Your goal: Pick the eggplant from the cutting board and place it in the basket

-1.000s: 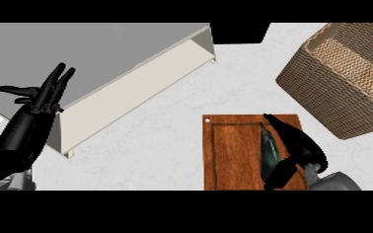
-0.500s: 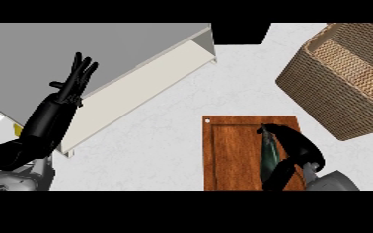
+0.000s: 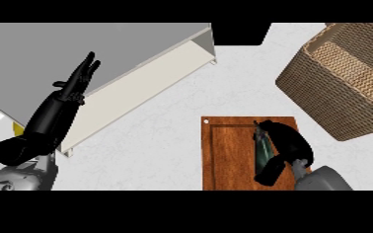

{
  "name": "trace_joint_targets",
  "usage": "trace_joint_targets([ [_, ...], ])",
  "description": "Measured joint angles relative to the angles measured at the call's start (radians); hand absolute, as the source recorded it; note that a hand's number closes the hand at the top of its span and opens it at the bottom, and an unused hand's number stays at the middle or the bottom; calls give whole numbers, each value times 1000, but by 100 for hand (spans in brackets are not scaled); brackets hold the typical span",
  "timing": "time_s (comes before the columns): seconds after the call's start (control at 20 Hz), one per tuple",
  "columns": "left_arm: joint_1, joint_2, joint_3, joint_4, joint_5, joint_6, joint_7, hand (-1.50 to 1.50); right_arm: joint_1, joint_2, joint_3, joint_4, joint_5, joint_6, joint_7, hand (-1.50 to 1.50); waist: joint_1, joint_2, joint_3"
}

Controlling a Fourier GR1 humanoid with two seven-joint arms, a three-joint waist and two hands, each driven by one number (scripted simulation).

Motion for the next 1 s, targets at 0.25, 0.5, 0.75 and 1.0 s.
trace_joint_targets([
  [0.25, -7, -6, -10, -2, -6, -9, -1, 0, -169, 127, -46, 113, 140, -142, 244, 150, 26, 16, 9],
  [0.5, -11, -9, -10, -3, -4, -19, 3, 0, -336, 234, -73, 275, 285, -294, 389, 150, 35, 21, 13],
  [0.75, -14, -12, -3, 4, -5, -25, 2, 0, -438, 327, -132, 353, 328, -454, 399, 150, 27, 20, 15],
  [1.0, -8, -20, 3, 9, -20, -13, -1, 0, -521, 374, -168, 292, 375, -624, 384, 150, 13, 17, 16],
])
